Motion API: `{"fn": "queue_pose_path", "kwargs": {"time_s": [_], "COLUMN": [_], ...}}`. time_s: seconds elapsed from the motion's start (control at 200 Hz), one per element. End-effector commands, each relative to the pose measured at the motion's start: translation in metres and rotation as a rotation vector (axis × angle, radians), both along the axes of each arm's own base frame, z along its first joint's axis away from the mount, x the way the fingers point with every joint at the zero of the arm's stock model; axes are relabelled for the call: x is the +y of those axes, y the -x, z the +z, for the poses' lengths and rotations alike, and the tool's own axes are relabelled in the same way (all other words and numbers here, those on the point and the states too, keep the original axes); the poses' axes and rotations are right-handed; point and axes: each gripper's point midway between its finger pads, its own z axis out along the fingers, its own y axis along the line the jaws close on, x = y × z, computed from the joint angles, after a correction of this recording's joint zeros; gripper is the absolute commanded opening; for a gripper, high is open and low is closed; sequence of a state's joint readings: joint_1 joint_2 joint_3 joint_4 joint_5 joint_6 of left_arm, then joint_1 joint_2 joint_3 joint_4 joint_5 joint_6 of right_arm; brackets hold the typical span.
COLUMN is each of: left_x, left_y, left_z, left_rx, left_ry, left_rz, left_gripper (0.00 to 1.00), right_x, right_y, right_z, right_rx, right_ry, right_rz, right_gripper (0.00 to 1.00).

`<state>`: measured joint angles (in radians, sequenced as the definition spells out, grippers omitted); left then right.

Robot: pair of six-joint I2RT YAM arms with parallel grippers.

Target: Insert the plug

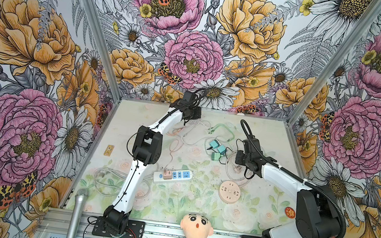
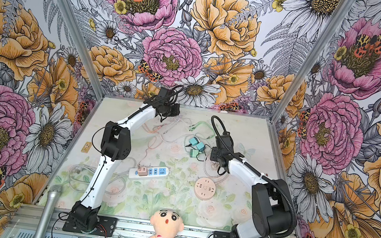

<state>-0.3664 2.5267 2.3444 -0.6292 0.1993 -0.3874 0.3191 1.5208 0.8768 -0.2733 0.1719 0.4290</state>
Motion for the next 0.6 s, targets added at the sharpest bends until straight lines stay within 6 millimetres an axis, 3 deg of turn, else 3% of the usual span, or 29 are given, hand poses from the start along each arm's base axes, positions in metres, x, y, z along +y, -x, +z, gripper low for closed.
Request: {"fn": "queue_pose_path", "kwargs": {"time_s": [0.0, 0.09, 0.19, 0.425, 0.525, 0.595], "left_x": [0.007, 0.011, 0.016, 0.007, -0.006, -0.016], "left_y": [-0.003, 0.000, 0.005, 0.042, 0.066, 0.079], "left_z": [0.003, 0.006, 0.016, 0.075, 0.086, 0.082], "left_rx": [-0.020, -0.024, -0.032, -0.117, -0.134, -0.124], "left_ry": [-0.015, -0.036, -0.058, -0.095, -0.116, -0.117], "left_rz": [0.031, 0.038, 0.041, -0.030, -0.100, -0.151], "left_gripper": [0.04, 0.24, 0.34, 0.45, 0.46, 0.46], "right_x": [-0.002, -0.002, -0.001, -0.001, -0.001, 0.000], "right_y": [-0.003, -0.003, -0.003, -0.004, -0.006, -0.008], "right_z": [0.002, 0.001, 0.001, 0.002, 0.003, 0.004], "right_rx": [-0.008, -0.004, -0.003, -0.006, -0.010, -0.009], "right_ry": [0.001, -0.003, -0.008, -0.003, -0.001, -0.005], "right_rz": [-0.010, -0.009, -0.007, -0.006, -0.005, -0.004], "right_gripper": [0.36, 0.36, 0.36, 0.36, 0.36, 0.36]}}
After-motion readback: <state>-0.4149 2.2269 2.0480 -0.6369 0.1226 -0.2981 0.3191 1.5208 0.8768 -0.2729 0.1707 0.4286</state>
